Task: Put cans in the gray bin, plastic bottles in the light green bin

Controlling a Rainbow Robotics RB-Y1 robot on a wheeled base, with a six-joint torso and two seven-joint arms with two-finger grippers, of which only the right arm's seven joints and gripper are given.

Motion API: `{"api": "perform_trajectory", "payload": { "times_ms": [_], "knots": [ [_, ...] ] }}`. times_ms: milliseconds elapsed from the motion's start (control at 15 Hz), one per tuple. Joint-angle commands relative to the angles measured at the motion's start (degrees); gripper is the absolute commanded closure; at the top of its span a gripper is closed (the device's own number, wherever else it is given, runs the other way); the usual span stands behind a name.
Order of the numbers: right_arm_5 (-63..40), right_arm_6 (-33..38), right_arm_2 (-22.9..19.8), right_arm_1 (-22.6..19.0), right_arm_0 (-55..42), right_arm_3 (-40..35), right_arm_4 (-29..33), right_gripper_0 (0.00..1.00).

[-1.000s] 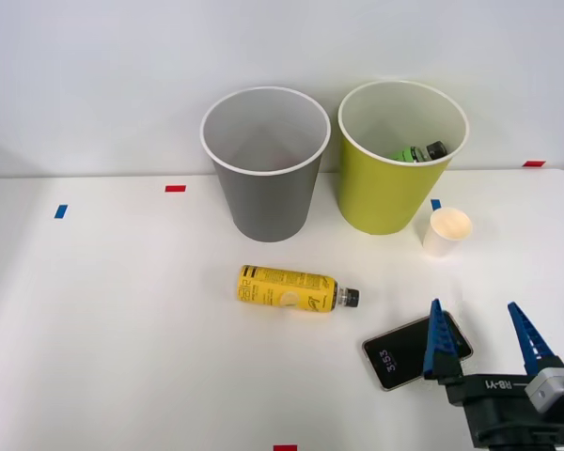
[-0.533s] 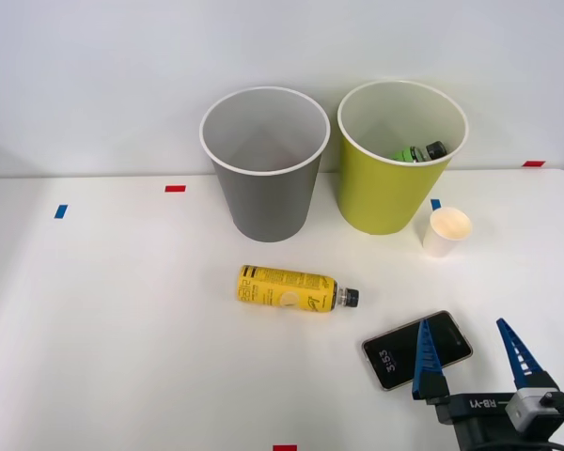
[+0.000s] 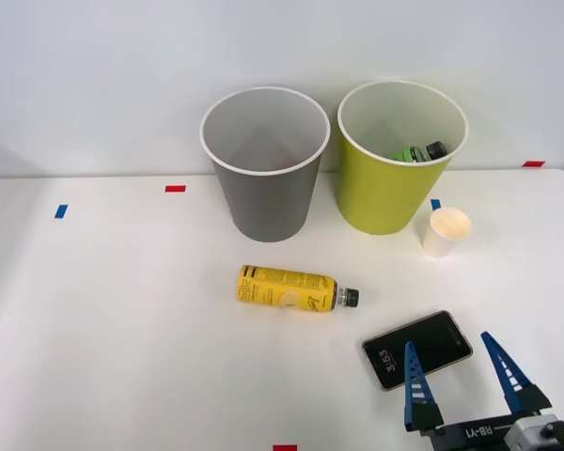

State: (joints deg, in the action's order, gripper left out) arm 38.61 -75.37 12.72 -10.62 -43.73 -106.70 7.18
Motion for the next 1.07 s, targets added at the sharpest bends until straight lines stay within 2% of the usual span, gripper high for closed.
{"api": "perform_trajectory", "payload": {
  "times_ms": [67, 267, 467, 1067],
  "knots": [
    [2.9, -10.1, 4.0, -4.3, -3.8, 0.0, -5.6, 0.0],
    [3.8, -16.7, 6.2, -5.6, -7.2, 0.0, -7.7, 0.0],
    [3.9, -21.4, 7.1, -4.6, -10.6, 0.0, -8.4, 0.0],
    [4.0, -21.5, 6.6, -4.9, -12.3, 0.0, -8.6, 0.0]
  ]
}}
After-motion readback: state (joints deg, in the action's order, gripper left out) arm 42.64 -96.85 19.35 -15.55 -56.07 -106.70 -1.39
